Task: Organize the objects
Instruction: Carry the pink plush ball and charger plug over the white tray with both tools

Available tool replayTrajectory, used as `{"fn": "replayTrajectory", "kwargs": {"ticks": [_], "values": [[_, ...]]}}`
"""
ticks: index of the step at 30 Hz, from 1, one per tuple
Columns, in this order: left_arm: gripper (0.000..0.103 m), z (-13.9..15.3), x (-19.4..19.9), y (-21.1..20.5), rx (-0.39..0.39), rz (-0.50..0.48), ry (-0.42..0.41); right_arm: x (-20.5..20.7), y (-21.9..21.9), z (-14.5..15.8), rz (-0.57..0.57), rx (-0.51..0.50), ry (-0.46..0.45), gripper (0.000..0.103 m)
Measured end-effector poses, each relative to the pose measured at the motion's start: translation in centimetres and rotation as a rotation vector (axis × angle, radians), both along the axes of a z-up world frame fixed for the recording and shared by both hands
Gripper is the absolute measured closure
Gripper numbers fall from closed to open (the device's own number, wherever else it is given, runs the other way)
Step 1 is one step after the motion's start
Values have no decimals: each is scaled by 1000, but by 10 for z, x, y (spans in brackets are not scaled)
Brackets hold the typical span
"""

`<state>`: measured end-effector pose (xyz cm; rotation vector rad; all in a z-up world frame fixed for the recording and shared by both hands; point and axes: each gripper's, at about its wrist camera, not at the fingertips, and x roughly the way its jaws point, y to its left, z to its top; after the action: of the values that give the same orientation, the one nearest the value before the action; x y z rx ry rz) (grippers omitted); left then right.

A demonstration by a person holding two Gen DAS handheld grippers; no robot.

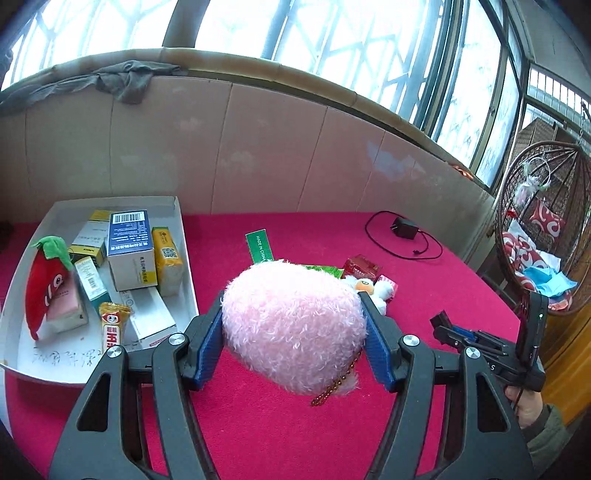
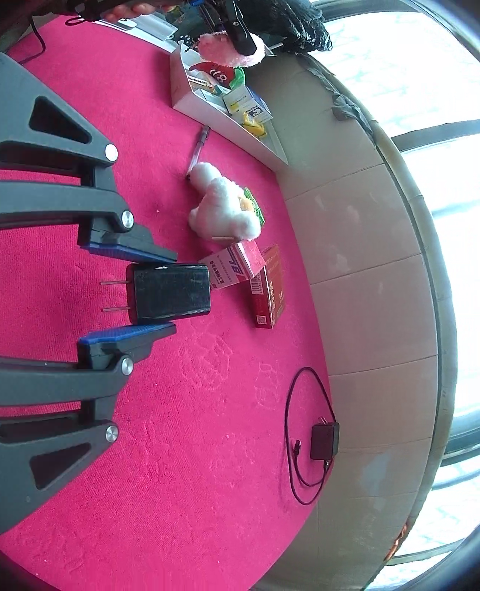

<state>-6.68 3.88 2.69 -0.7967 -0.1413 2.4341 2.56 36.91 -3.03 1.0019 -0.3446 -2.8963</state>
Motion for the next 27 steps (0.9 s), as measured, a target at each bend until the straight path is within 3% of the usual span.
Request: {"fn": "replayTrajectory", "kwargs": {"ticks": [15, 27], "values": [[37, 10, 20, -66, 66, 104, 33, 16, -64, 49, 133, 24, 89, 72], [37, 4, 30, -104, 112, 171, 21, 17, -115, 60, 217, 65, 100, 72]]}}
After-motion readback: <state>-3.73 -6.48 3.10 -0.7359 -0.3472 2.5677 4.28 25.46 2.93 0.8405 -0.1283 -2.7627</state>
